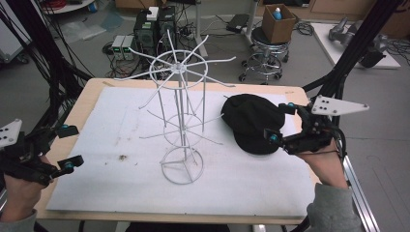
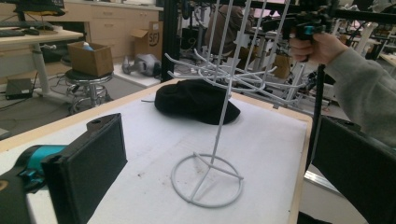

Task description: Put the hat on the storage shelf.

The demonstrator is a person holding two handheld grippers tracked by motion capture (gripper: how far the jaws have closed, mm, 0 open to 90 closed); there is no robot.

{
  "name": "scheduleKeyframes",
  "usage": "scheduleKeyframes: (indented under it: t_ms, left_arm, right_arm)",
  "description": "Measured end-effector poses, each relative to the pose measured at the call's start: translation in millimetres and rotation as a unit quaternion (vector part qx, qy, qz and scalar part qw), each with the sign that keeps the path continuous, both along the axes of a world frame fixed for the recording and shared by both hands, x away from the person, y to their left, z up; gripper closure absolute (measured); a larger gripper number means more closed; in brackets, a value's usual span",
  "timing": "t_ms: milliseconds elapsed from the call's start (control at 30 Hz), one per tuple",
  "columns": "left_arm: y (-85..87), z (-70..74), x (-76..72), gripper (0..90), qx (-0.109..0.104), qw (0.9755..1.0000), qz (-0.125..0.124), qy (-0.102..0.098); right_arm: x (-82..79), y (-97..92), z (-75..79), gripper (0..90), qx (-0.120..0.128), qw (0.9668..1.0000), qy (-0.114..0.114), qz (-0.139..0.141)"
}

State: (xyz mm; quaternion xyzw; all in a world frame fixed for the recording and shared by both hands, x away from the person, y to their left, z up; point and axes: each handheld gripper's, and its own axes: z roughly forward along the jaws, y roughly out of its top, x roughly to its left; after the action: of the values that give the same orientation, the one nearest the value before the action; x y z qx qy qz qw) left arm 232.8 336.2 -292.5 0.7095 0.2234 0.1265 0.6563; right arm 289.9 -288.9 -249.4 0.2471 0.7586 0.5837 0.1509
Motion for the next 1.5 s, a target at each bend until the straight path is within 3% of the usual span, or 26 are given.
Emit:
scheduleKeyframes:
  t_ms: [100,133,500,933,1033,1133,1267,1400,1500]
  left_arm:
    - [-0.3,-0.8,-0.7,3.3,0.000,1.0000,0.000,0.002]
    - [-0.3,-1.3,-1.3,3.3,0.001,1.0000,0.000,0.002]
    - [2.7,-4.5,-8.6,3.3,0.001,1.0000,0.005,0.001]
    - [4.4,-8.2,-17.0,3.3,0.006,0.9999,0.005,0.008]
    - [7.8,-9.3,-19.2,3.3,0.001,0.9999,0.007,0.008]
    - [10.5,-10.7,-21.6,3.3,-0.001,0.9999,0.011,0.011]
    - [11.9,-11.8,-23.5,3.3,0.003,0.9998,0.014,0.011]
    - [14.1,-13.4,-26.4,3.3,0.000,0.9997,0.020,0.013]
    - [14.3,-13.8,-27.4,3.3,-0.001,0.9997,0.020,0.013]
  right_arm:
    - [11.0,0.6,-1.9,0.7,-0.012,0.9999,0.003,-0.001]
    - [21.4,0.7,-4.1,0.7,-0.016,0.9998,0.009,-0.001]
    - [71.1,0.6,-10.7,0.7,-0.030,0.9994,0.015,0.001]
    - [130.2,2.1,-27.7,0.7,-0.027,0.9994,0.022,-0.002]
    - [137.6,0.7,-32.6,0.7,-0.020,0.9994,0.025,-0.010]
    - [153.1,-4.0,-45.3,0.7,-0.034,0.9983,0.034,-0.034]
    - [161.0,-6.8,-51.9,0.7,-0.037,0.9974,0.040,-0.047]
    - [174.0,-6.7,-64.0,0.6,-0.041,0.9954,0.046,-0.073]
    - [181.0,-0.6,-72.1,0.6,-0.062,0.9922,0.057,-0.092]
